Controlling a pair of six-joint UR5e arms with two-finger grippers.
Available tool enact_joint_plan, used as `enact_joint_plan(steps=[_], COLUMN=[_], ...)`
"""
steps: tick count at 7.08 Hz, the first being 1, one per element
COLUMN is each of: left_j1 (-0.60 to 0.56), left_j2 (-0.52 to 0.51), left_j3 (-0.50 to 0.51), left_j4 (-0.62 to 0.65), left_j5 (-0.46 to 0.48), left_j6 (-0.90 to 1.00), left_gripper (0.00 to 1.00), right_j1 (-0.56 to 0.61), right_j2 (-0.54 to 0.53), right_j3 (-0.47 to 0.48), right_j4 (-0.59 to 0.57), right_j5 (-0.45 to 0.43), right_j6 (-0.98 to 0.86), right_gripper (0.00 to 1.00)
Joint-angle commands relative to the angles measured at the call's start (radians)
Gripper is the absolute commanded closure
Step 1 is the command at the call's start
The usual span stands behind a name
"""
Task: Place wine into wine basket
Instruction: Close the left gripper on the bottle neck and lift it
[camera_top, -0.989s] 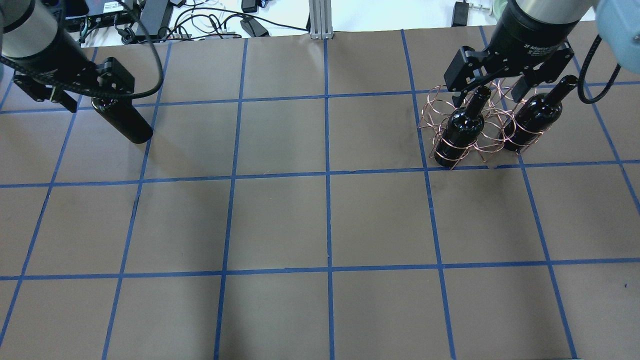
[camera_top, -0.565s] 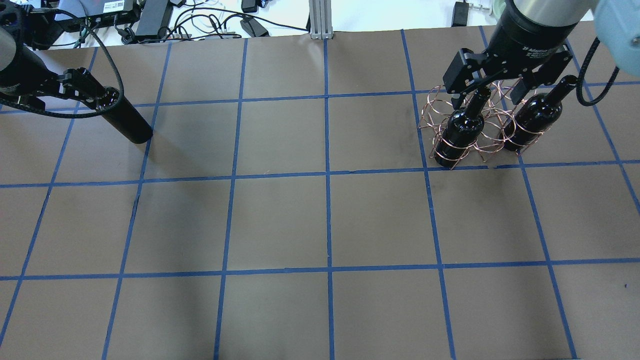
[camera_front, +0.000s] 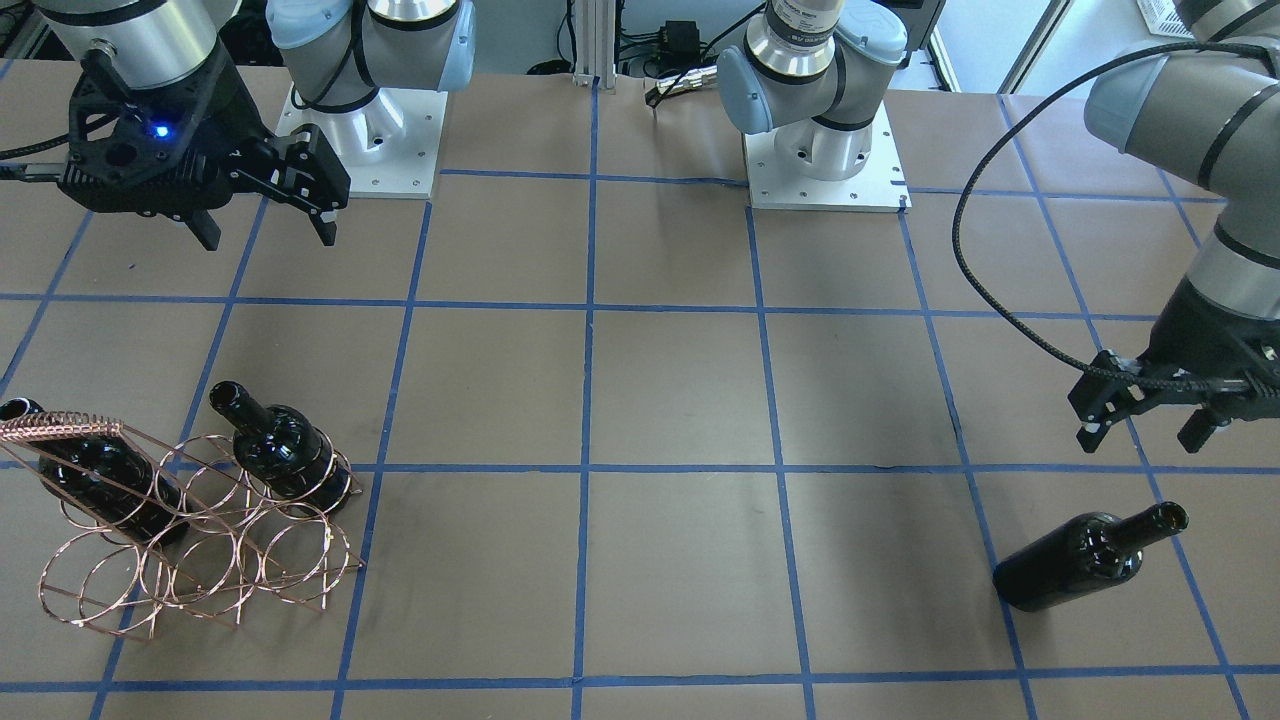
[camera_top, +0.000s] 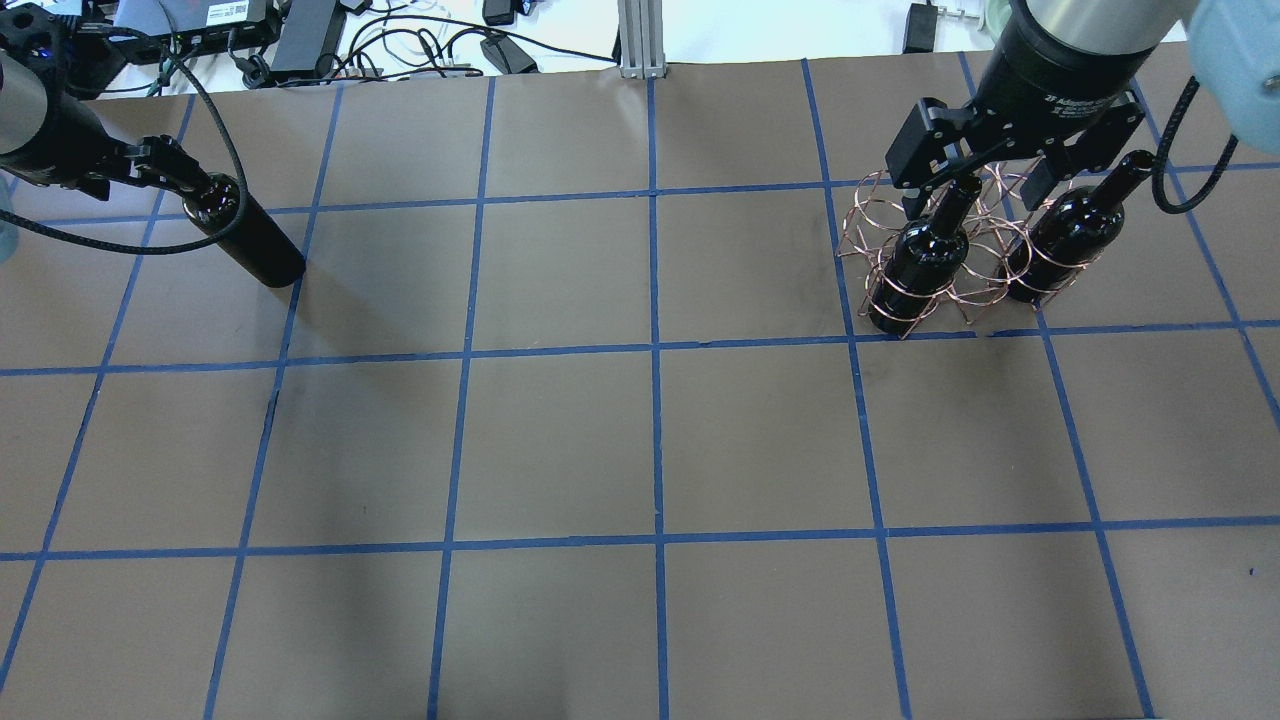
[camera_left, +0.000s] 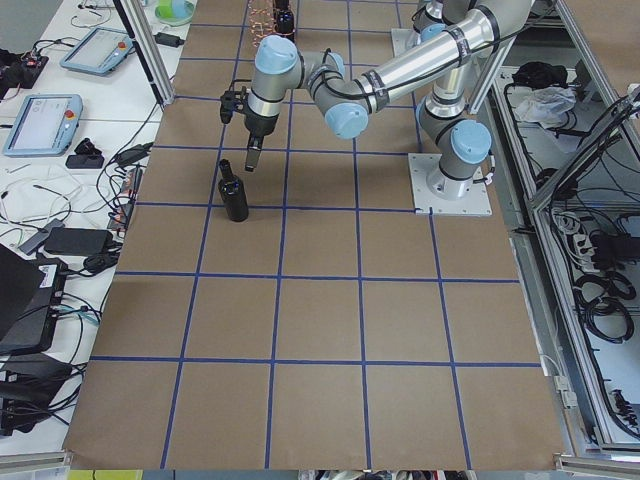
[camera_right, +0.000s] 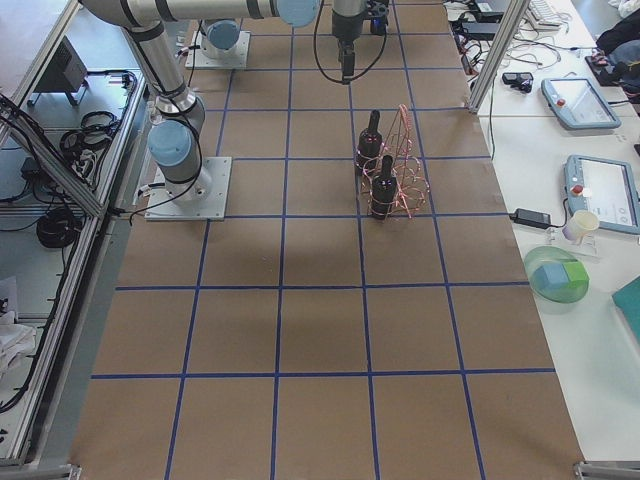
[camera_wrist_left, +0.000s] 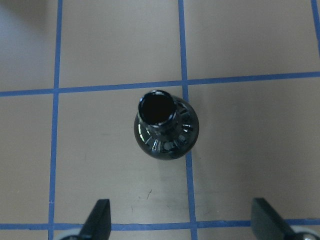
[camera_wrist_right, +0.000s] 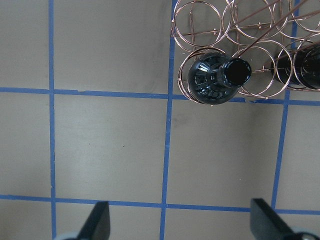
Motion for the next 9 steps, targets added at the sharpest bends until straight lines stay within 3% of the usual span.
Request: enact_joint_plan(steps=[1,4,9], left_j1=[0.001,-0.001,0.001], left_j2=[-0.069,-0.129,-0.156], left_j3=[0.016,0.114,0.114], left_j4=[0.094,0.082,0.084], left_j5=[-0.009,-0.048,-0.074], left_j6=[0.049,0.063,0.062], left_gripper=[0.02,0.05,0.23], right_j1=[0.000,0.000,0.000], right_j2=[0.000,0.000,0.000], right_j3=[0.000,0.003,0.003], right_j4=[0.000,0.000,0.002], right_j5=[0.000,0.000,0.000], right_j6=[-0.001,-0.001,-0.004], right_gripper=[0.00,0.00,0.00])
